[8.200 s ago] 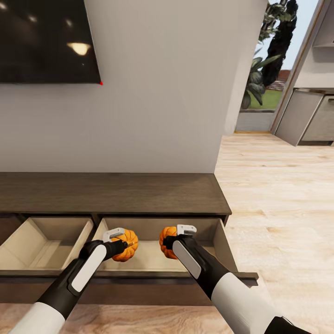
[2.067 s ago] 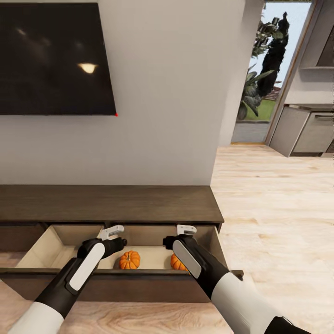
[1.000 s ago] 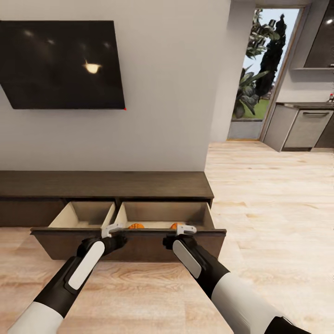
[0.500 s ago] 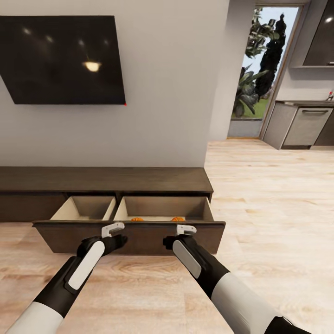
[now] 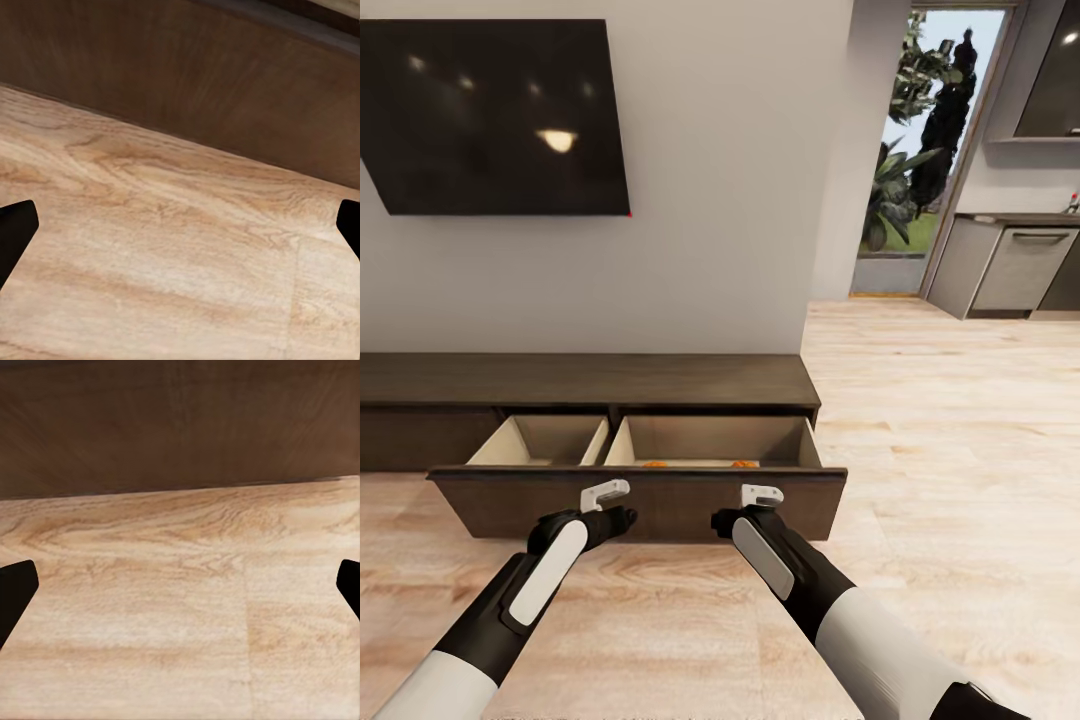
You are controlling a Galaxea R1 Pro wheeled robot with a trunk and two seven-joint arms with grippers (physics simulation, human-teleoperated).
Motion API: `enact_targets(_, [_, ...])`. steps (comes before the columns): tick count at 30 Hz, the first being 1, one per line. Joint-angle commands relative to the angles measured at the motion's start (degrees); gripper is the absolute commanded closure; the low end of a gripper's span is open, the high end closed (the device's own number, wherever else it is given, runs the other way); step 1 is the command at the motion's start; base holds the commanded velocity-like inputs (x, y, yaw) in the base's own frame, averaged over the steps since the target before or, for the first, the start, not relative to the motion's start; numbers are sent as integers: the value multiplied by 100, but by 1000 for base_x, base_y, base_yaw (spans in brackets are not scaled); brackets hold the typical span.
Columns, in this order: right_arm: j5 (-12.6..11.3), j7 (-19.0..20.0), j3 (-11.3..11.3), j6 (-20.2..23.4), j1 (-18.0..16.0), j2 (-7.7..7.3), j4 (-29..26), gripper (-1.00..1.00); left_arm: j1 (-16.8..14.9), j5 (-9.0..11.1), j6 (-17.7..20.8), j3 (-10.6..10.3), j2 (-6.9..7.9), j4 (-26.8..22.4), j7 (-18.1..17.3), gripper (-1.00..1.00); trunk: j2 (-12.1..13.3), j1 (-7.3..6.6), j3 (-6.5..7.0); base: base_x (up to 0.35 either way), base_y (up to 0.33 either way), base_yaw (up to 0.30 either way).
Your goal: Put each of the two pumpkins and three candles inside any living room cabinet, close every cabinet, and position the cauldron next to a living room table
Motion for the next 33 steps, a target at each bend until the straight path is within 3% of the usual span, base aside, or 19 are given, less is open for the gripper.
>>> enact_targets(1, [-33, -45, 11, 14, -6, 0, -4, -100, -5, 53, -2, -19, 5, -7, 60, -100, -44, 21, -24, 0, 0, 0])
enact_targets(18, [16, -45, 27, 5, -6, 0, -13, -100, -5, 18, -75, -58, -2, 36, 82, -100, -726, 395, -329, 0, 0, 0])
enact_targets(22, [64, -40, 46, -292, -6, 0, 15, -100, -5, -11, -101, -74, 10, 73, 79, -100, -887, 483, -401, 0, 0, 0])
enact_targets(24, [76, -38, 60, -484, -6, 0, 23, -100, -5, -137, -190, -76, 16, 95, 73, -100, -967, 527, -437, 0, 0, 0])
enact_targets(27, [93, 50, 83, -640, -6, -5, 4, -100, -3, -598, -689, -83, 6, 271, 63, -100, -1009, 554, -499, 0, 0, 0])
enact_targets(30, [102, 126, 93, -679, -6, -2, -11, -100, -3, -803, -950, -89, -4, 398, 61, -100, -1013, 561, -566, 0, 0, 0])
enact_targets(33, [106, 160, 117, -759, -6, -4, -5, -100, -1, -884, -1056, -94, -8, 449, 60, -100, -1017, 569, -632, 0, 0, 0])
